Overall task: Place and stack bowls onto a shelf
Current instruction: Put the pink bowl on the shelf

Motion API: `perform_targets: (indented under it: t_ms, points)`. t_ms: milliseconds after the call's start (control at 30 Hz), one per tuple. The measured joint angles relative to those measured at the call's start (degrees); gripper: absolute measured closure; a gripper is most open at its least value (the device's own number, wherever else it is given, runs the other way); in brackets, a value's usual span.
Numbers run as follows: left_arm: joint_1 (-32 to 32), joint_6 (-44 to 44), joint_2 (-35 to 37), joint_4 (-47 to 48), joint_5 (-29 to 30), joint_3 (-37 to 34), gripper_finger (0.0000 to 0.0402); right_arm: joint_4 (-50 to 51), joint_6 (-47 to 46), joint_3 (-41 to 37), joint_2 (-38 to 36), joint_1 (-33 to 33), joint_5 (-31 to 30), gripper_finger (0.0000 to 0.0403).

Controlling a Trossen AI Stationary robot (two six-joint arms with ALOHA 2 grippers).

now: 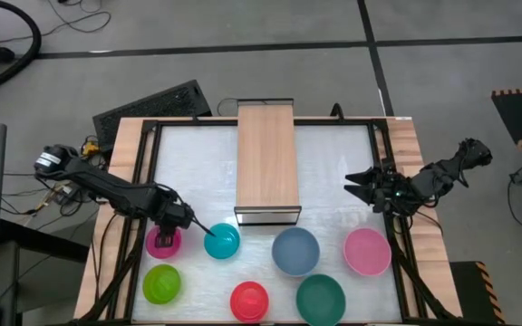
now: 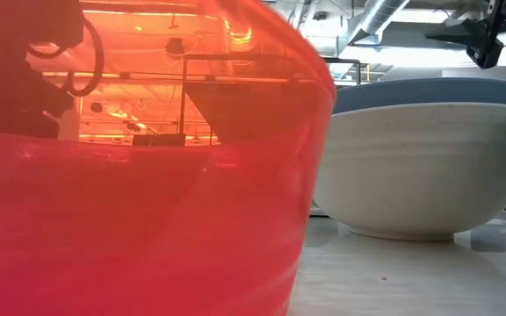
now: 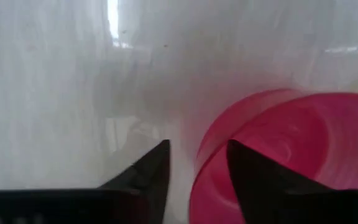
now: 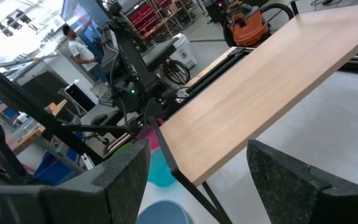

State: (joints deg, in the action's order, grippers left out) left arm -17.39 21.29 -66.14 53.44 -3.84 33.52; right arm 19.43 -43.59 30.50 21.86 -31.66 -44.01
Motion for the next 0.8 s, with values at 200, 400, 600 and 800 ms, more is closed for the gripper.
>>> perform_targets:
  t_ms: [200, 400, 600, 800]
  points:
    - [0.02, 3.31, -2.19, -2.50, 0.78, 0.04, 0.0391, 0.25, 0.08, 0.00, -0.01, 0.00, 0.00, 0.0109]
    - [1.13, 11.60, -2.19, -1.30, 0.98, 1.18, 0.0400, 0.27, 0.09, 0.00, -0.01, 0.00, 0.01, 0.0109]
    - [5.66, 21.95, -2.13, 7.94, 0.57, 7.08, 0.0401, 0.27, 0.09, 0.00, -0.01, 0.00, 0.02, 0.0109]
    - [10.95, 27.13, -2.13, 19.88, 0.52, 17.94, 0.0401, 0.28, 0.07, 0.00, -0.01, 0.00, 0.02, 0.0109]
